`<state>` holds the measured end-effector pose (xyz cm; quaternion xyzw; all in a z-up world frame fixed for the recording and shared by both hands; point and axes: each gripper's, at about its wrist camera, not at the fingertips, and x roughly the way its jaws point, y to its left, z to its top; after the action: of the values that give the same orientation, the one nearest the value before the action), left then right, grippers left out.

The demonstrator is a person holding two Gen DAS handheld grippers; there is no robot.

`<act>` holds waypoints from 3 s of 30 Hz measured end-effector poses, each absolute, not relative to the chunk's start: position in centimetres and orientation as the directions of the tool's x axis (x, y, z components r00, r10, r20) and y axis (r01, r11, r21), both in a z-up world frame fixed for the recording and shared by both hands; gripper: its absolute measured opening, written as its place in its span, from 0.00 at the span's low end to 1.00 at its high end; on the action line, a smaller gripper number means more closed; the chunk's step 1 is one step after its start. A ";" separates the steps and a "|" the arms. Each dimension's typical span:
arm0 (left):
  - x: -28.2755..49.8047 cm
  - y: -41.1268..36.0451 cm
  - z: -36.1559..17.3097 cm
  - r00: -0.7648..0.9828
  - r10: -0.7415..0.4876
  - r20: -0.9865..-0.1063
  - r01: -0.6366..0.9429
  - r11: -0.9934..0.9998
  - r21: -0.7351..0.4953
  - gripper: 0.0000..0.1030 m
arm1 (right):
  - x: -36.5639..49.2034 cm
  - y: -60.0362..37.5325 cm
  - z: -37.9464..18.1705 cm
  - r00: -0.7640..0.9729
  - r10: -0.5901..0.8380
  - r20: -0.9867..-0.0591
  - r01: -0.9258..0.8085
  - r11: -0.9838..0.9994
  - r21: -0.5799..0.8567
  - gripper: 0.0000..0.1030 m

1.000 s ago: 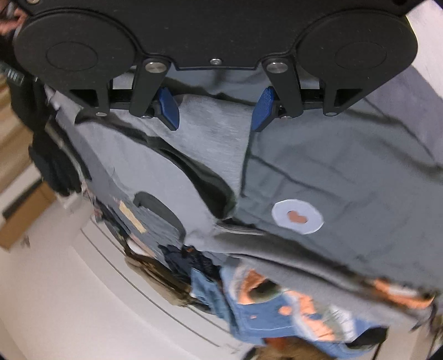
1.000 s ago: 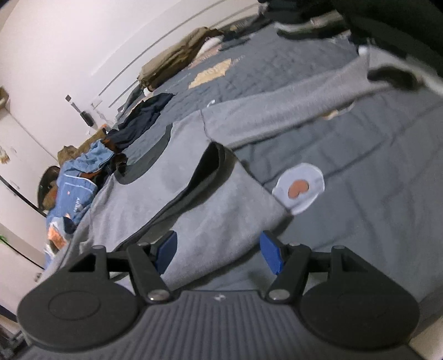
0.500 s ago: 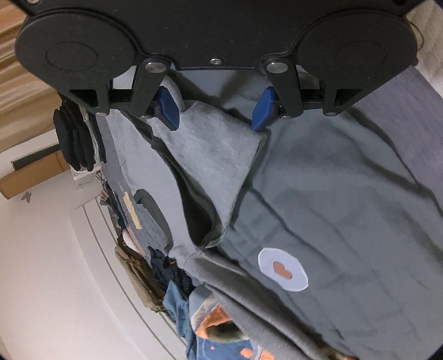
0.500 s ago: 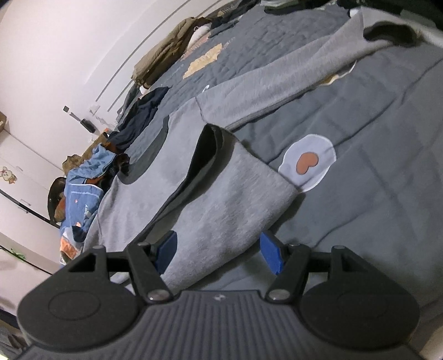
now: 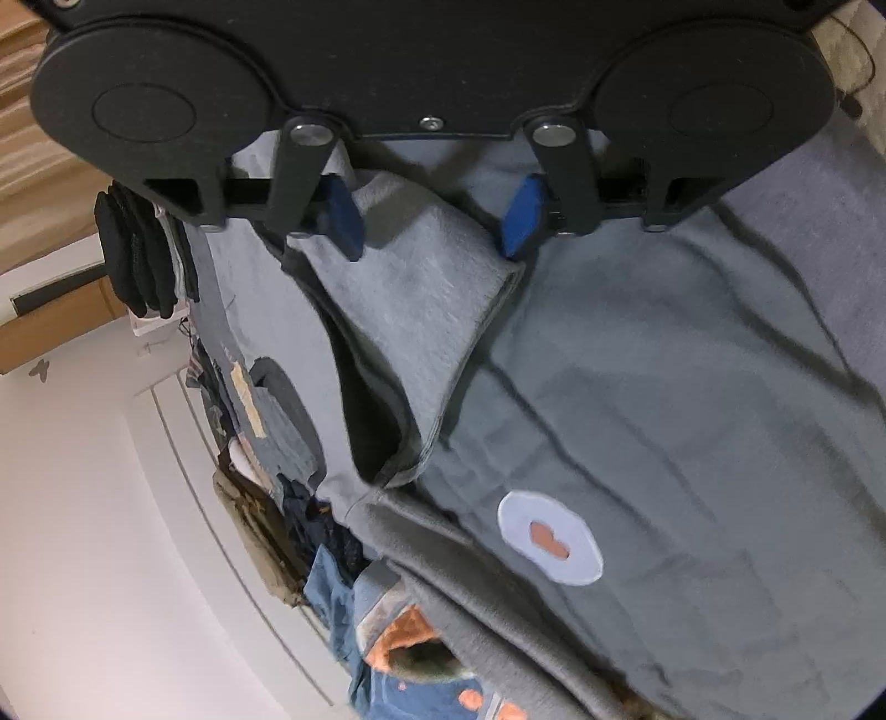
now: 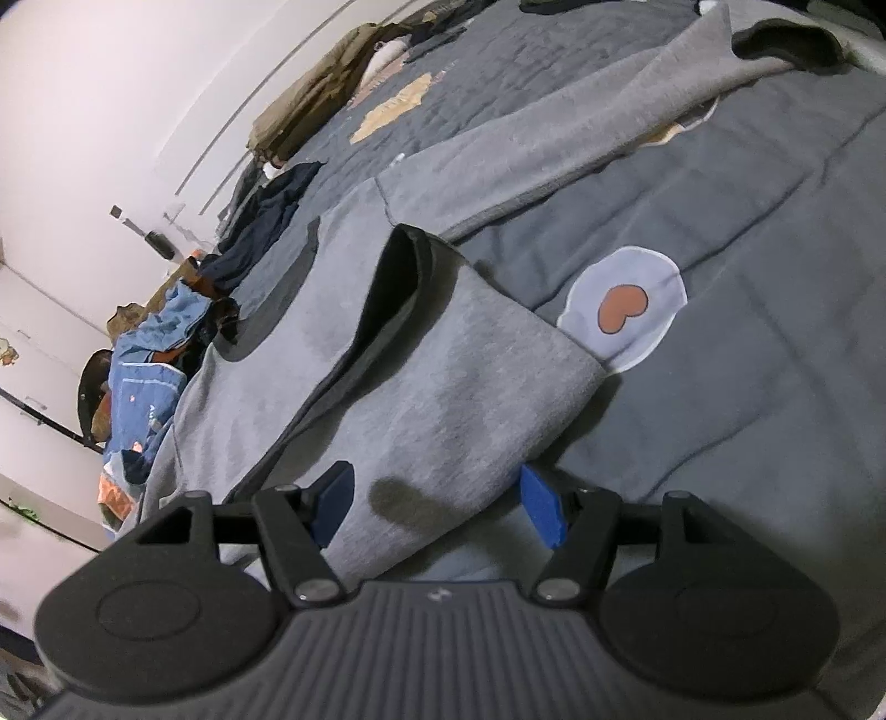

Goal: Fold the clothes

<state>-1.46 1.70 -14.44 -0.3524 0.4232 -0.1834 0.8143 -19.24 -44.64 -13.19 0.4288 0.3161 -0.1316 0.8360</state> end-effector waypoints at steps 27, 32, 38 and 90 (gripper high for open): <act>-1.3 2.3 -13.7 0.557 -0.581 -0.593 -0.020 0.704 -0.710 0.34 | -18.6 -45.7 -14.9 0.785 0.025 -0.620 0.525 0.506 0.685 0.64; -1.4 1.5 -14.0 0.531 -0.588 -0.610 -0.004 0.718 -0.696 0.44 | -18.9 -45.6 -14.7 0.780 0.040 -0.624 0.528 0.493 0.692 0.64; -1.5 1.7 -14.4 0.518 -0.587 -0.623 -0.061 0.701 -0.711 0.44 | -18.9 -44.3 -14.2 0.754 0.043 -0.656 0.534 0.543 0.649 0.65; -1.6 -0.8 -13.9 0.566 -0.501 -0.655 0.082 0.825 -0.559 0.09 | -17.5 -39.1 -10.2 0.660 0.282 -0.696 0.282 0.766 0.578 0.72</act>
<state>-1.62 -0.75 -13.86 -0.2413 0.4334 -0.1713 0.8512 -17.53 -39.07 -10.20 0.3422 0.4121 0.0002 0.8444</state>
